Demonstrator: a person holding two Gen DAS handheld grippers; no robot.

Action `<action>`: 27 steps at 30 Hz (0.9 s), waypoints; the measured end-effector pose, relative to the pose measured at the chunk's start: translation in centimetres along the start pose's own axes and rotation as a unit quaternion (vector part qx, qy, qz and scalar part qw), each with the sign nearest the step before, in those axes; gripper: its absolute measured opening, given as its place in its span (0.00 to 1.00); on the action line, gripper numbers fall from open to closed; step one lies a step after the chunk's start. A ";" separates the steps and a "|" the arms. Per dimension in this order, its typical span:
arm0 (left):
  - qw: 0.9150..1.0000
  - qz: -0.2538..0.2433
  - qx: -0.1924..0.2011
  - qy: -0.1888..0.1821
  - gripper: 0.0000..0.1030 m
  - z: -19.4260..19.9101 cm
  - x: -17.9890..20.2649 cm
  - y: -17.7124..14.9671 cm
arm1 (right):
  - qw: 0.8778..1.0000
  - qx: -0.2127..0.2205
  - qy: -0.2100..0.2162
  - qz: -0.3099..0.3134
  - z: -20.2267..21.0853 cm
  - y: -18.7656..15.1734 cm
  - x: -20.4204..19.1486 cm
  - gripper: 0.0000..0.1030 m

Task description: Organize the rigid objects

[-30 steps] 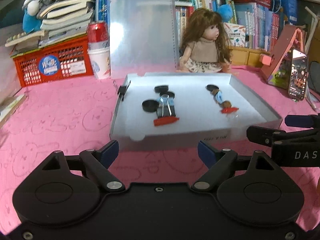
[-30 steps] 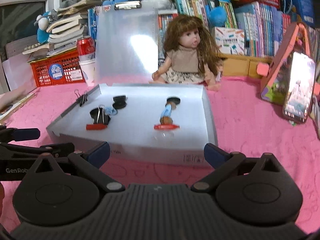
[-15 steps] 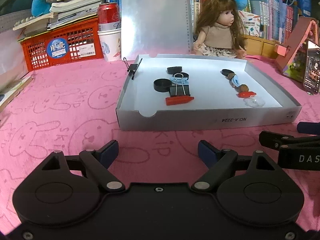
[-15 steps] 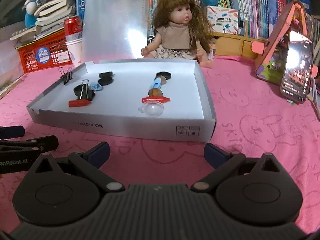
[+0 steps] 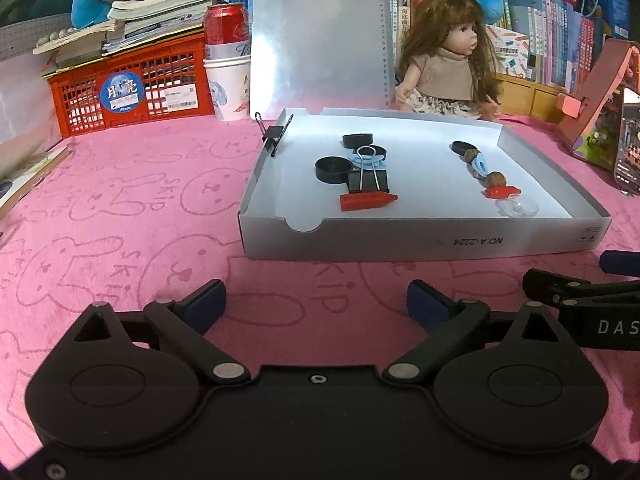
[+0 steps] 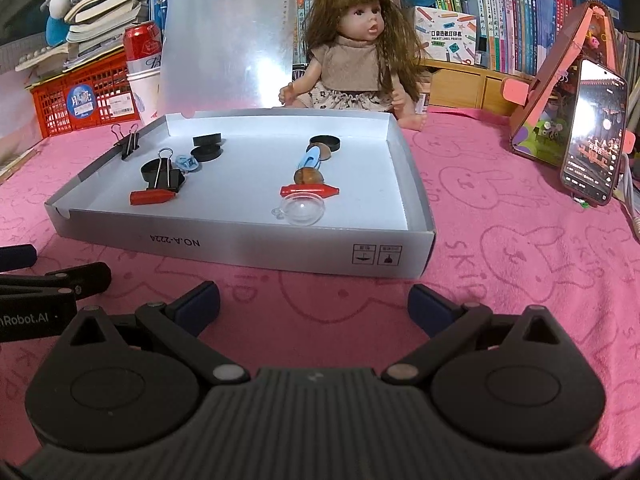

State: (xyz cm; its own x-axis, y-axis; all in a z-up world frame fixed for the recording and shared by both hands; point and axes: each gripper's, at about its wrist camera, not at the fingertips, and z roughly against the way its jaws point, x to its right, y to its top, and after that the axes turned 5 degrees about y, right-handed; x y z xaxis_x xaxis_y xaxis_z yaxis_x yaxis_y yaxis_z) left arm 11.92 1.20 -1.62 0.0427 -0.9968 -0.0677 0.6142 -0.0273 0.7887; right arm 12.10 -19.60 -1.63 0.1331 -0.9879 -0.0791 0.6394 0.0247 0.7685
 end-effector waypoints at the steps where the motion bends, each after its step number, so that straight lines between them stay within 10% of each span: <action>1: 1.000 0.001 -0.001 0.001 0.98 -0.1 0.0 0.0 | 1.000 0.000 0.000 0.000 0.0 0.0 0.0 1.00; 27: 1.000 0.003 -0.005 0.003 1.00 -0.2 0.0 0.0 | 1.000 0.000 0.000 0.000 0.0 0.0 0.0 1.00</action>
State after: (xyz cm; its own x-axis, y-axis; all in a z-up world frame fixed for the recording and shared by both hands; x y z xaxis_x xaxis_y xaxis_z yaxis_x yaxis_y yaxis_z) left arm 12.09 1.21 -1.77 0.0503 -0.9965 -0.0670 0.6215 -0.0213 0.7831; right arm 12.12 -19.59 -1.68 0.1330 -0.9880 -0.0790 0.6391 0.0246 0.7688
